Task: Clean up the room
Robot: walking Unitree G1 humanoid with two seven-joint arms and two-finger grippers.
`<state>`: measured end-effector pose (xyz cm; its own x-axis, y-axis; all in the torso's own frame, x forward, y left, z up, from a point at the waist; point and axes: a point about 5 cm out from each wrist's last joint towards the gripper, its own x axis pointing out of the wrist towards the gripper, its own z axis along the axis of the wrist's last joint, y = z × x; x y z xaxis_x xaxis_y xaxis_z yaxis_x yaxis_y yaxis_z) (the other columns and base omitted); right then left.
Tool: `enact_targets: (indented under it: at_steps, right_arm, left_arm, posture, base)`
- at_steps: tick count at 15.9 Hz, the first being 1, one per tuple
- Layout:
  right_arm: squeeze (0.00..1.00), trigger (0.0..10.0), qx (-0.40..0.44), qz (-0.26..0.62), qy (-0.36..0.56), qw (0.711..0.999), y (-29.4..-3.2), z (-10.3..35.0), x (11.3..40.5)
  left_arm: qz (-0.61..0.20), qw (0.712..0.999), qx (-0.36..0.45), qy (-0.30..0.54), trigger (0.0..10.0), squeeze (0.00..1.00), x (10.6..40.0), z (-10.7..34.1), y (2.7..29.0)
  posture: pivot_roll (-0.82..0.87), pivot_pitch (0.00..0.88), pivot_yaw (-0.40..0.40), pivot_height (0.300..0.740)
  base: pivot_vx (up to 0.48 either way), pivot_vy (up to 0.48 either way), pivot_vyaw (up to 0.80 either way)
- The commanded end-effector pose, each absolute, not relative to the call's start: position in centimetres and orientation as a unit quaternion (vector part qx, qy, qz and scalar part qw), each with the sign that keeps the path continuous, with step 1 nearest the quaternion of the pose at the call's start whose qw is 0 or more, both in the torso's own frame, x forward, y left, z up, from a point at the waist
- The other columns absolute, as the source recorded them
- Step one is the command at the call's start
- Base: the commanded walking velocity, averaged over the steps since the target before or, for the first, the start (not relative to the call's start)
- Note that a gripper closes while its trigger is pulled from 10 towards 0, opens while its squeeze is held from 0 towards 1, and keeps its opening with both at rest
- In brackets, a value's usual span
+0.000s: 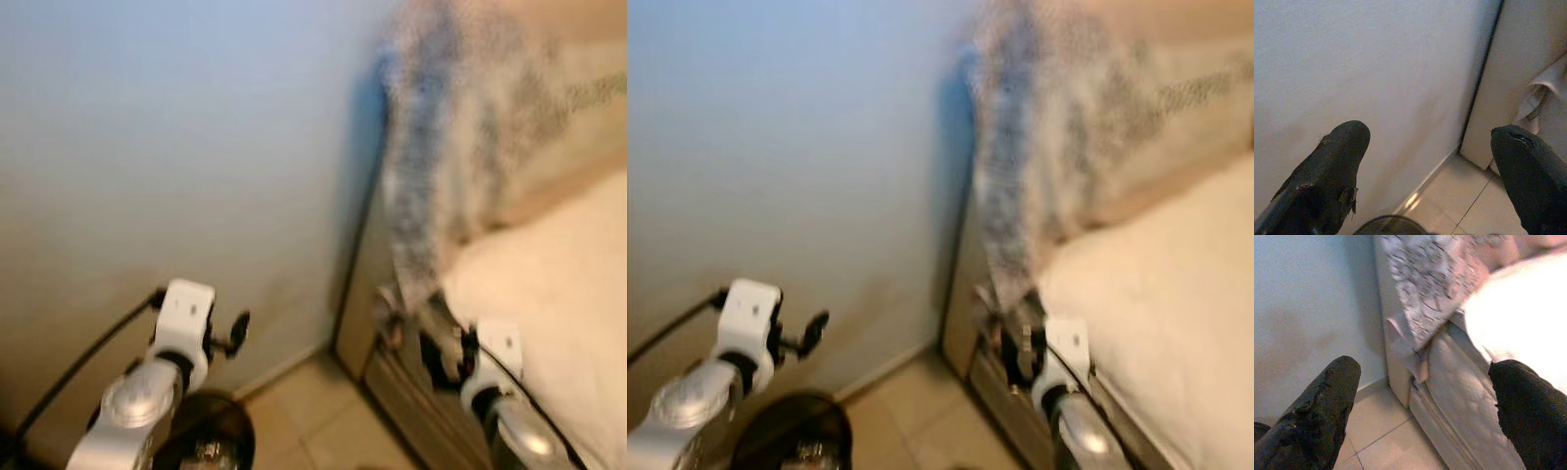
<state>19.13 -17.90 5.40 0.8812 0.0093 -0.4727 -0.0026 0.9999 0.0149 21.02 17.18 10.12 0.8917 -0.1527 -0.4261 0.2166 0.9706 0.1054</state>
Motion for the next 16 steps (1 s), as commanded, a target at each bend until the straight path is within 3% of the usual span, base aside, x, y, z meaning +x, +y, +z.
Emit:
enact_targets:
  at_steps: [1,5,11,16]
  right_arm:
    - [0.00,10.0,-0.002,-0.006,0.246,0.969,-18.4,5.2,19.3]
    - [0.00,10.0,0.000,-0.004,0.260,0.966,-18.5,3.3,19.1]
    - [0.00,10.0,0.004,-0.034,0.263,0.964,-20.5,0.1,19.8]
    - [0.00,10.0,-0.048,-0.029,0.223,0.973,-21.4,0.4,21.8]
  left_arm:
    - [-0.099,0.972,0.072,0.203,10.0,0.00,21.4,10.5,17.0]
    - [-0.110,0.974,0.072,0.184,10.0,0.00,21.5,11.1,16.8]
    - [-0.054,0.987,0.093,0.117,10.0,0.00,22.7,12.5,17.6]
    - [-0.055,0.988,0.086,0.117,10.0,0.00,22.8,11.9,17.4]
  posture:
    - [-0.09,0.000,-0.029,0.740]
    - [-0.09,0.000,-0.033,0.740]
    - [-0.09,0.000,-0.030,0.740]
    - [-0.09,0.000,-0.022,0.740]
  base:
    - [0.000,0.000,-0.78]
    - [0.000,0.000,-0.77]
    - [0.000,0.000,-0.78]
    - [0.000,0.000,-0.76]
